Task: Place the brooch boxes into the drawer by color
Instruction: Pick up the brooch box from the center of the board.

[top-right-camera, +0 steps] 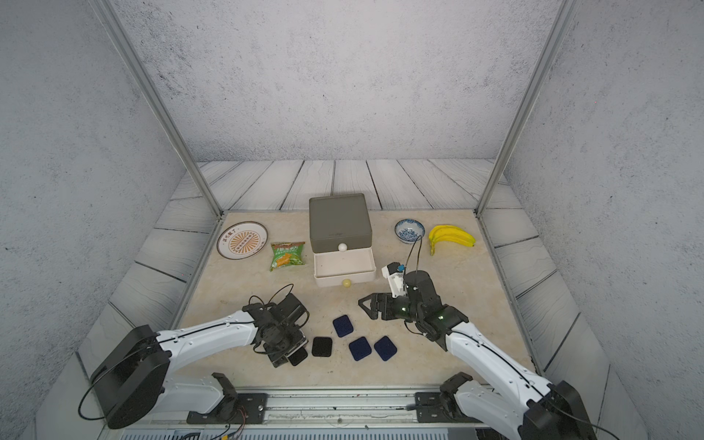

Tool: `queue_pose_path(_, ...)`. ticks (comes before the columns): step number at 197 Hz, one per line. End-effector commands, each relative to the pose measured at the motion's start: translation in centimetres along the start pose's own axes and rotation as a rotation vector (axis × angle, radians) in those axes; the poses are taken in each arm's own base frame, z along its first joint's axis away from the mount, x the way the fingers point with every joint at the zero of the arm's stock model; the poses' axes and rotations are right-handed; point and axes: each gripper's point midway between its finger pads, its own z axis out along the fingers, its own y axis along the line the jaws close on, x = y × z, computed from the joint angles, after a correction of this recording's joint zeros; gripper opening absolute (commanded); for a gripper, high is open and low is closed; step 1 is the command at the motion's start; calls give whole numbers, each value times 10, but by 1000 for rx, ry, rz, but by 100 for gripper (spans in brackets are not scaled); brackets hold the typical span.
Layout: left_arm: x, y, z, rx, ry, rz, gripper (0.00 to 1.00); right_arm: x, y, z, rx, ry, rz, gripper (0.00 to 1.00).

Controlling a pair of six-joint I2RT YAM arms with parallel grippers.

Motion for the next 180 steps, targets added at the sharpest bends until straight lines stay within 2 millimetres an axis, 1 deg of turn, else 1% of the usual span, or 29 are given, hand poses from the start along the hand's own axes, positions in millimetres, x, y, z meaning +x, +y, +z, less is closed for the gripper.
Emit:
queue_pose_path(1, -2, 3, 4, -2, -15, 11, 52, -7, 4, 0, -10, -6, -16, 90)
queue_pose_path(9, -3, 1, 3, 1, -18, 19, 48, -7, 4, 1, -11, -3, -14, 90)
queue_pose_path(34, -6, -9, -3, 21, -34, 60, 48, -9, 10, 1, -26, 24, -36, 89)
queue_pose_path(49, -12, -22, -17, 70, -79, 95, 49, -12, 17, 0, -35, 47, -64, 88)
queue_pose_path(63, -24, -34, -36, 102, -149, 126, 48, -19, 22, -4, -34, 32, -91, 88)
queue_pose_path(71, -32, -45, -50, 130, -195, 156, 48, -24, 26, -7, -37, 17, -109, 88)
queue_pose_path(90, -51, -71, -92, 185, -272, 235, 47, -38, 36, -13, -48, -29, -139, 88)
queue_pose_path(93, -53, -78, -101, 201, -283, 251, 46, -40, 38, -14, -51, -34, -141, 88)
queue_pose_path(108, -64, -99, -131, 255, -309, 308, 46, -49, 50, -16, -71, -58, -152, 88)
queue_pose_path(123, -73, -116, -153, 319, -318, 341, 46, -52, 63, -15, -90, -69, -168, 87)
queue_pose_path(135, -79, -127, -168, 361, -318, 362, 45, -52, 75, -11, -112, -74, -177, 87)
queue_pose_path(153, -87, -138, -183, 387, -331, 391, 45, -50, 93, -1, -145, -68, -188, 84)
queue_pose_path(166, -87, -142, -188, 400, -325, 410, 45, -50, 104, 9, -162, -59, -189, 82)
queue_pose_path(180, -82, -143, -188, 420, -302, 424, 45, -48, 117, 22, -181, -44, -203, 79)
